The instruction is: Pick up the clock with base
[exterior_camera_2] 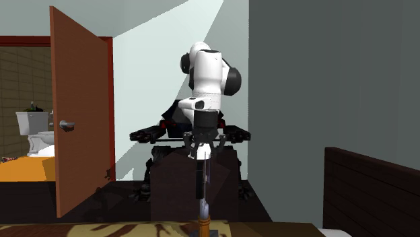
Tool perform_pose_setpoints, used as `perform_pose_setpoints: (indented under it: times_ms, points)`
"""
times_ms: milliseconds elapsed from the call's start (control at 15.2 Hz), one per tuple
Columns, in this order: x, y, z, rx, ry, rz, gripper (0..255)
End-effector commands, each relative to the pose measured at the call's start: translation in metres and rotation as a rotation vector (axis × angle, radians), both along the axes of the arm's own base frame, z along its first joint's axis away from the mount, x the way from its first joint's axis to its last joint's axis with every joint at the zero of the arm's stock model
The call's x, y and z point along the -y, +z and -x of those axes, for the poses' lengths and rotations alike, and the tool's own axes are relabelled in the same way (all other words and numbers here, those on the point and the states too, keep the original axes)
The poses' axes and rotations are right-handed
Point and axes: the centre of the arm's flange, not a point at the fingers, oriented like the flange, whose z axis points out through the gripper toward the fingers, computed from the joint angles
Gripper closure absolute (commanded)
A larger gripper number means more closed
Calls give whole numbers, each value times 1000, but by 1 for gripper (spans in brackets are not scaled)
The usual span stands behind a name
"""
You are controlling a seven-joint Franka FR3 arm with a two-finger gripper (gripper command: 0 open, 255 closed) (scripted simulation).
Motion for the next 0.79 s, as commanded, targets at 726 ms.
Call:
perform_pose_setpoints:
  times_ms: [726]
  points:
    - [0, 67, 0, 0, 0, 0, 255]
